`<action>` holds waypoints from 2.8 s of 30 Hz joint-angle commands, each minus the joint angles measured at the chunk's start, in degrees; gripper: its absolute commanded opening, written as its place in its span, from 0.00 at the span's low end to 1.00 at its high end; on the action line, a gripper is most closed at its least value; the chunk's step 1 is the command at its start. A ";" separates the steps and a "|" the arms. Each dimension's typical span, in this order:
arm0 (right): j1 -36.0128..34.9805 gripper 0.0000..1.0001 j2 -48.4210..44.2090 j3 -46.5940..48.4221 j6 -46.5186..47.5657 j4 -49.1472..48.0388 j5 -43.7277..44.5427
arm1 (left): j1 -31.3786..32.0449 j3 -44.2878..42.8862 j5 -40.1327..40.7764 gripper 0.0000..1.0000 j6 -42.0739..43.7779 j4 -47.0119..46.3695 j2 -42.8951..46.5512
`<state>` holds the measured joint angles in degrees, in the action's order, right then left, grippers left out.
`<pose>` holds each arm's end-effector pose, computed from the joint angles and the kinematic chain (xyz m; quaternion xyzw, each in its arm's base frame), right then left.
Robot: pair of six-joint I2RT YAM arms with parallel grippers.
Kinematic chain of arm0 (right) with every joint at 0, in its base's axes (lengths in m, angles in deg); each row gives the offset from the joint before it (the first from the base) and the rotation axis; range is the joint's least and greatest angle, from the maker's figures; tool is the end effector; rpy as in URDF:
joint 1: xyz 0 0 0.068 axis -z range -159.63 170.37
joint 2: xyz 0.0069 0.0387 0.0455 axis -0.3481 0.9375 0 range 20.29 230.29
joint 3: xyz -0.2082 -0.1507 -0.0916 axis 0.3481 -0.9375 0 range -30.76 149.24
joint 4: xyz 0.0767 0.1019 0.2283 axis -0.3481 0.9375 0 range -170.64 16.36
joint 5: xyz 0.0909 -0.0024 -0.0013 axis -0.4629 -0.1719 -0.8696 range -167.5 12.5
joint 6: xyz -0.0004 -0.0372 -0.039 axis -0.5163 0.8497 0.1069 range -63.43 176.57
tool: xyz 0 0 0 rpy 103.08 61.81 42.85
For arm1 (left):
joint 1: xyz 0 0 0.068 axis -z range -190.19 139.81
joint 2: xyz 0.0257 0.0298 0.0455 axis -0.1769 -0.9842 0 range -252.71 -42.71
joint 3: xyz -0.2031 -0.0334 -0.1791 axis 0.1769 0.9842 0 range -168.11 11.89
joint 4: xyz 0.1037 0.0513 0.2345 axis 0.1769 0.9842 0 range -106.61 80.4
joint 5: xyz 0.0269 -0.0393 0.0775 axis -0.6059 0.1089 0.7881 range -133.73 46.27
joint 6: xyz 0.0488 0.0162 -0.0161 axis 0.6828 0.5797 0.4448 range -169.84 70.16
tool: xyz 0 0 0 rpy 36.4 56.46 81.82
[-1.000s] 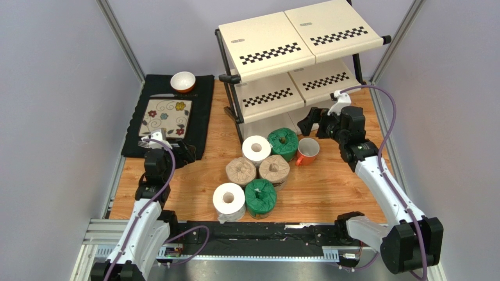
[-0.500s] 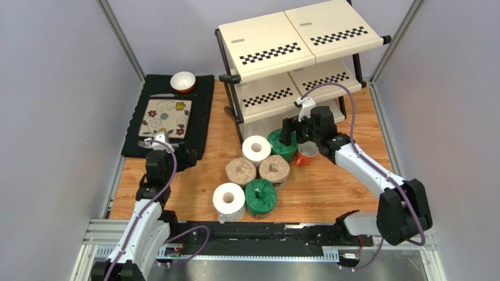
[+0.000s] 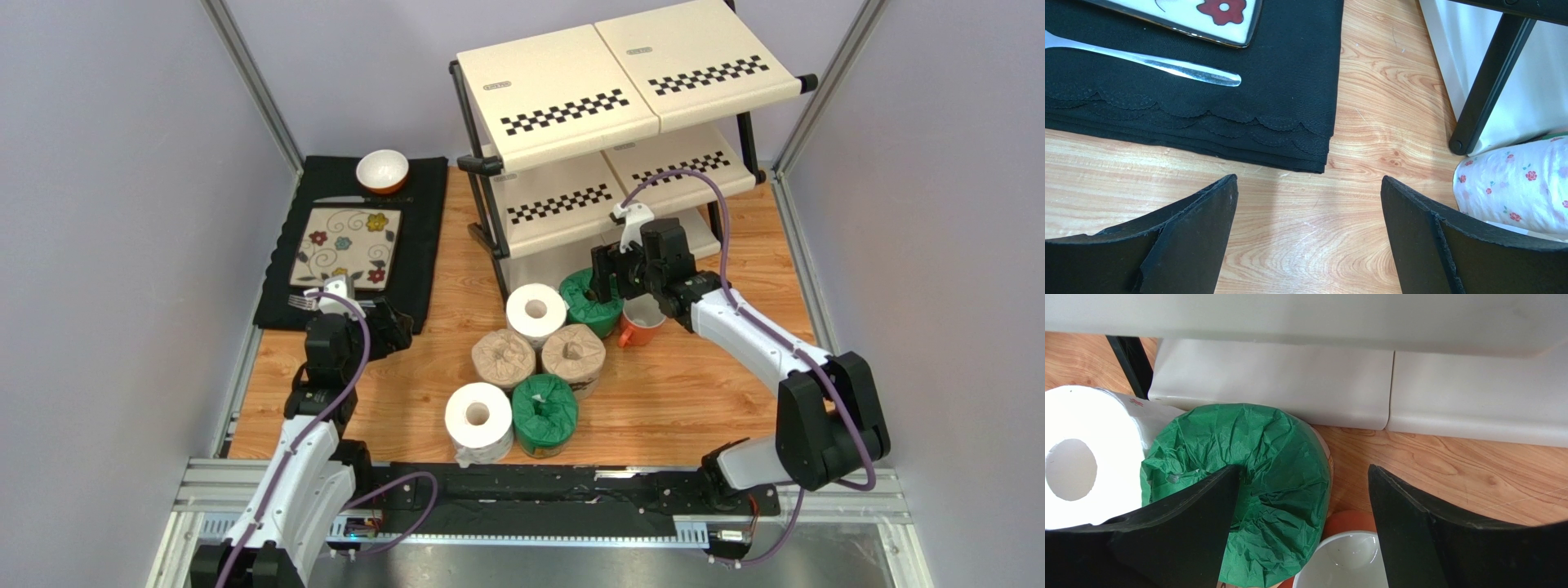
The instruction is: Place and organize the paper towels onto the shelf
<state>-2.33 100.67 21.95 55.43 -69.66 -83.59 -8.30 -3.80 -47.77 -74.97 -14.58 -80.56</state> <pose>0.2810 0.1216 0.2449 -0.1909 0.8798 0.1362 0.4135 0.1608 -0.0078 0.1938 -0.1502 0.8257 -0.1556 0.5210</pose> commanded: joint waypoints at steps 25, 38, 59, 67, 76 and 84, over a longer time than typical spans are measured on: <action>-3.23 0.44 2.07 2.40 1.85 2.29 3.36 | -0.22 -0.31 -0.54 0.94 1.04 -0.35 -0.12; -3.41 0.38 -12.07 1.87 -2.89 5.36 0.64 | -0.22 -0.84 -0.45 0.94 1.13 0.44 0.58; -3.23 0.25 -26.95 18.56 -11.15 17.76 26.88 | -0.22 -1.54 0.52 0.94 0.69 1.23 0.14; 0.72 0.25 -17.73 26.56 -14.58 16.09 29.64 | -0.22 -1.81 0.25 0.94 0.69 1.23 0.14; 5.38 0.25 -12.36 27.98 -16.52 10.47 28.50 | -0.22 -1.98 -0.19 0.94 0.69 0.97 -0.04; 6.88 0.25 -8.93 28.41 -18.80 4.75 27.27 | -0.22 -1.98 -0.10 0.94 0.69 0.88 -0.12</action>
<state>3.92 90.66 46.65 39.34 -55.78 -56.07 -8.30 -3.80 -47.74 -74.83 -12.77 -80.75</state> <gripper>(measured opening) 0.388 0.938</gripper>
